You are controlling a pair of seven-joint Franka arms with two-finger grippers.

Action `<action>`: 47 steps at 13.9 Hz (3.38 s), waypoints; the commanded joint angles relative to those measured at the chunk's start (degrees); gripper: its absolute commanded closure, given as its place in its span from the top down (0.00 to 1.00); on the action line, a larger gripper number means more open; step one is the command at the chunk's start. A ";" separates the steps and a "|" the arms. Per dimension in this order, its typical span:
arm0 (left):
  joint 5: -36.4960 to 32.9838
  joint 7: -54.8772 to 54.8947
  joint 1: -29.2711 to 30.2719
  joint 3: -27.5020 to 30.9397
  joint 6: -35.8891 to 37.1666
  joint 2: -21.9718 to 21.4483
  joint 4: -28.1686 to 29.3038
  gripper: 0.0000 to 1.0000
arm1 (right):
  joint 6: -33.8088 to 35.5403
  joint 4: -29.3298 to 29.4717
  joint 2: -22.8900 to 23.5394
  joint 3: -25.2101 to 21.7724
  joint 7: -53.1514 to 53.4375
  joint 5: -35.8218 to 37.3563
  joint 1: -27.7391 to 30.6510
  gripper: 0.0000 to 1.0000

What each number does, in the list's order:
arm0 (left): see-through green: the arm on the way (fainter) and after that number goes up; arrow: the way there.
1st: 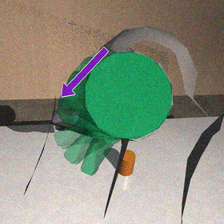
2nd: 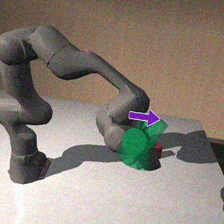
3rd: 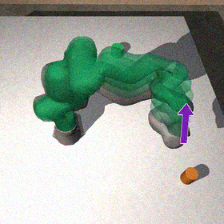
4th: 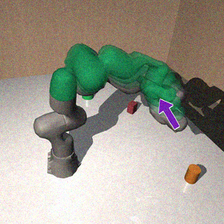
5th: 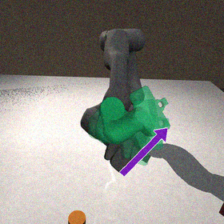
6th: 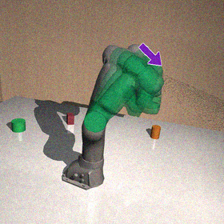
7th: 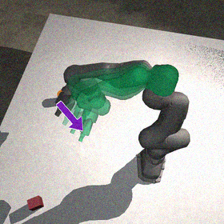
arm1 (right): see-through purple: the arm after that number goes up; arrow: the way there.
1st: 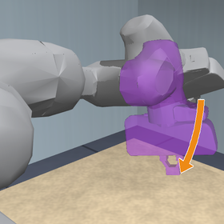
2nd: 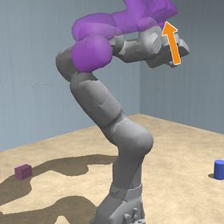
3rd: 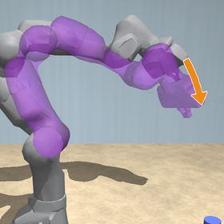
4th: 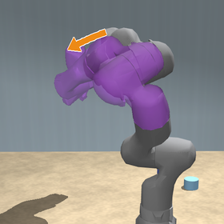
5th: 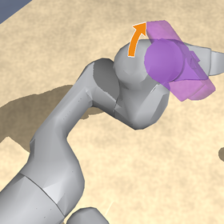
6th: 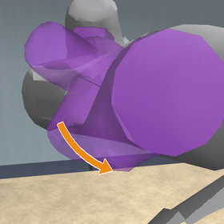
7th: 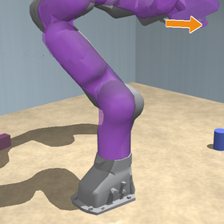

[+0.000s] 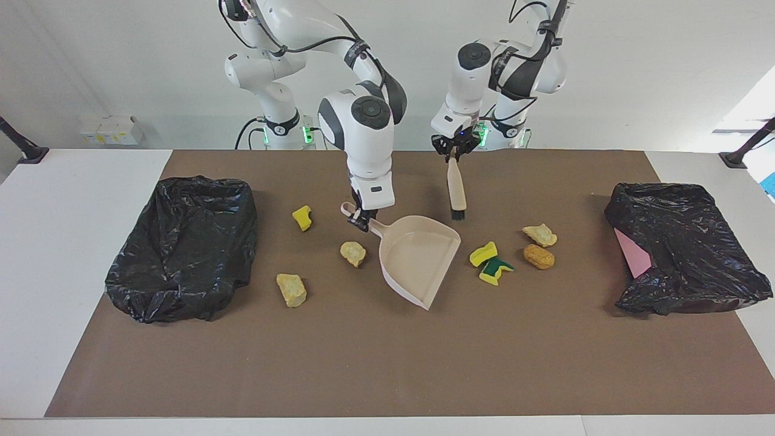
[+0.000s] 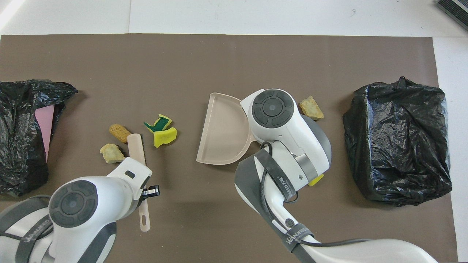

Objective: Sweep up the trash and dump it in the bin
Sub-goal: 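Hold the dustpan with the right gripper while the left gripper sweeps scraps in, then sweep the scraps nearest the left gripper into the dustpan with the brush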

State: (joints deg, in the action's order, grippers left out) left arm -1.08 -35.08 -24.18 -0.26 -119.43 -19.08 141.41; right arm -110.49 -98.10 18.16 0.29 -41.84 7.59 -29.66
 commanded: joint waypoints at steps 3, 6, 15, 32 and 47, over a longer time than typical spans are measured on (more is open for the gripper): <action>-0.85 11.69 14.48 -0.62 0.60 2.38 -1.41 0.00 | 0.11 2.82 2.76 0.59 -1.32 1.55 -1.01 0.00; -0.85 15.11 21.08 -0.62 0.42 2.38 -0.88 0.00 | -0.42 2.30 3.02 0.59 -3.68 1.55 -2.42 0.00; -0.24 26.71 23.65 -1.06 -11.09 13.00 -2.45 0.00 | -0.34 0.89 3.46 0.59 -4.83 1.90 -3.56 0.00; 14.00 28.93 -4.02 -1.24 -11.53 20.84 -11.94 0.00 | 0.63 0.89 3.11 0.59 -4.48 1.90 -3.74 0.00; 6.11 8.82 11.77 -0.27 9.74 12.32 -13.71 0.00 | 0.72 0.54 2.93 0.59 -4.39 1.90 -4.43 0.00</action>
State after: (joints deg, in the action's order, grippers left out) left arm 7.99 -22.61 -14.60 0.17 -110.88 -5.20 126.56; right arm -110.46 -96.87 21.75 0.49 -45.29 8.29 -33.61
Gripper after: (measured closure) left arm 0.744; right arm 0.687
